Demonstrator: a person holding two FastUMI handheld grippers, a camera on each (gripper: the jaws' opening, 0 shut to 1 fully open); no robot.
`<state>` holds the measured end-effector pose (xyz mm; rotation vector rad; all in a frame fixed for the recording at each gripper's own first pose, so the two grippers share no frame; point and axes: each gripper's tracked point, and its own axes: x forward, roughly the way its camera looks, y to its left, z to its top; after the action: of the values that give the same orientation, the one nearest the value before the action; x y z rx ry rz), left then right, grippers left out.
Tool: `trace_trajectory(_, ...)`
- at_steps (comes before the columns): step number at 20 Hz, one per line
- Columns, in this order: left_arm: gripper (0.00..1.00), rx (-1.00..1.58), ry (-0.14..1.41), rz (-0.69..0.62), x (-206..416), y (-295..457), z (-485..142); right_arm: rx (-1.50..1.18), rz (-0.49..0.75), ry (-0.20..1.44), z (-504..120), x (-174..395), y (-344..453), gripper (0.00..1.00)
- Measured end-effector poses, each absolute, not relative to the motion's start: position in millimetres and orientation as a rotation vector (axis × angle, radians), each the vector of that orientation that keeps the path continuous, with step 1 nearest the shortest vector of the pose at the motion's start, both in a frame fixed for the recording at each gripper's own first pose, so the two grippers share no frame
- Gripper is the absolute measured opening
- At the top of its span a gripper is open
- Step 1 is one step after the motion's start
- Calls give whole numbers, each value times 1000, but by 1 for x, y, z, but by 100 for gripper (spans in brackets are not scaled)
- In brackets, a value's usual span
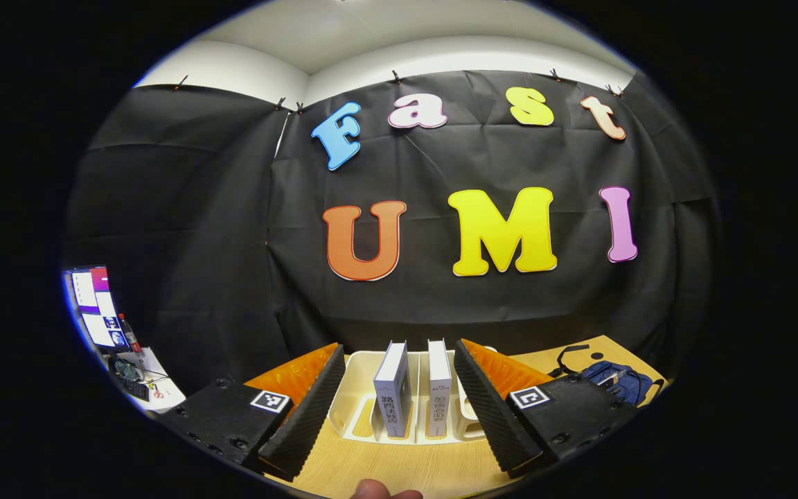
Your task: Open the schoolbag, grab two books from the bookshelf and put them into the schoolbag.
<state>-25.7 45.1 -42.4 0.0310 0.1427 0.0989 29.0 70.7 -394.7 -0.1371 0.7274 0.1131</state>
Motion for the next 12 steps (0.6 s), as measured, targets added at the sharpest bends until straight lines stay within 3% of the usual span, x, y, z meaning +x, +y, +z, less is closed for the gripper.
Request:
trace_trajectory(1,99,27,143,100,-25,46,-43,-131,128,737,-395,27,69,6)
trace_trajectory(10,99,-9,164,96,-13,42,-52,-51,190,719,-327,24,52,6)
trace_trajectory(12,99,-10,175,85,-7,39,-55,-44,196,694,-304,27,42,0)
